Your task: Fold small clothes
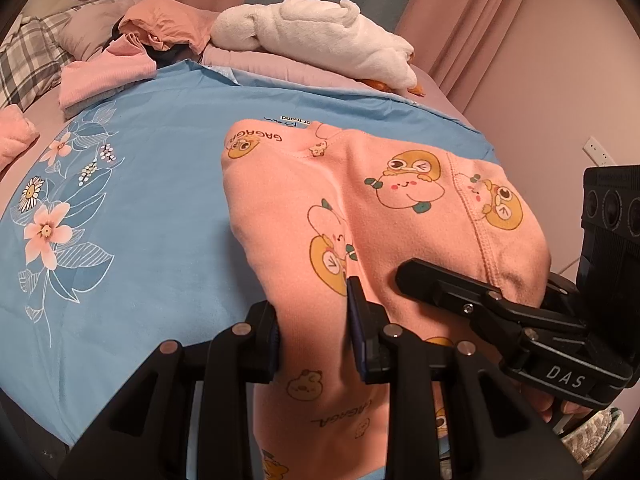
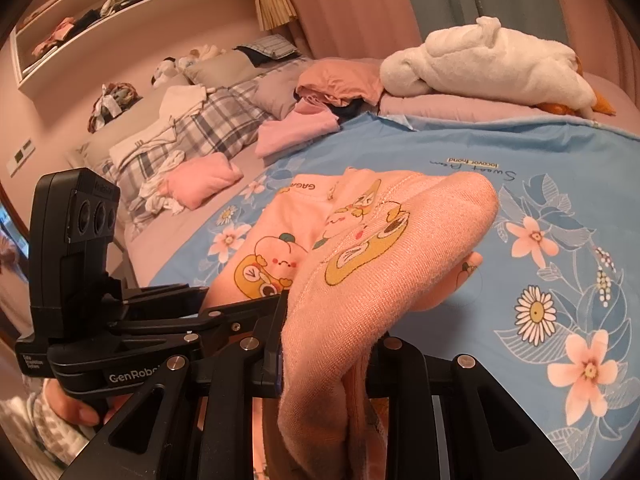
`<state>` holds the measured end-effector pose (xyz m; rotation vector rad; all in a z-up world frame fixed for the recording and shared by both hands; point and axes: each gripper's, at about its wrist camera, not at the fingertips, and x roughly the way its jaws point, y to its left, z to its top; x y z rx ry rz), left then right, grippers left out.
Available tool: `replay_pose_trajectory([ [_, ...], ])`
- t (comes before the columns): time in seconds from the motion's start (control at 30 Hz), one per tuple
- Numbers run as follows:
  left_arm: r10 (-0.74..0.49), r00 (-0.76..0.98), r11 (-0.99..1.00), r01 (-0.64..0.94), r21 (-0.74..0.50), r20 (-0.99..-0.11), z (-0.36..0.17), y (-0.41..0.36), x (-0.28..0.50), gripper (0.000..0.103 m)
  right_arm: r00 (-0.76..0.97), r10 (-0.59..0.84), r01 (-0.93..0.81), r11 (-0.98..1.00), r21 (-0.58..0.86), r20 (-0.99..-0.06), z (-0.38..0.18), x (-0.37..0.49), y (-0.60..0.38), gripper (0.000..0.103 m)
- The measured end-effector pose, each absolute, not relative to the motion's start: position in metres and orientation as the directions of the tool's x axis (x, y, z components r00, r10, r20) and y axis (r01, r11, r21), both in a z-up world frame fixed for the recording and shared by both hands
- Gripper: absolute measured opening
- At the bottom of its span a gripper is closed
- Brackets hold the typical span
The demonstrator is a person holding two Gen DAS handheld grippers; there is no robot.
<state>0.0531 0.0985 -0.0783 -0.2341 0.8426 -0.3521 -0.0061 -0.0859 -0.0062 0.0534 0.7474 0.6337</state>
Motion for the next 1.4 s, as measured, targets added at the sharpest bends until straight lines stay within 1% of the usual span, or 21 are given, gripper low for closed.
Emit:
replay_pose_trajectory([
  [0.6,-0.391,0.611,0.920,0.237,-0.312,-0.688,-0.074,0.091,0.078,0.028,0.578,0.550,-0.507,0.821,0.263,-0.603,-0.004,0.012,-0.091,0.027],
  [1.13,-0.394,0.638,0.919,0.274,-0.284,-0.661,-0.060,0.080,0.108,0.028,0.631,0.526,-0.485,0.841,0.239,-0.570,0.007,0.030,-0.099,0.027],
  [1.4,-0.393,0.635,0.920,0.280,-0.276,-0.665,-0.063,0.078,0.127,0.028,0.639,0.516,-0.481,0.847,0.226,-0.571,0.005,0.047,-0.102,0.027],
])
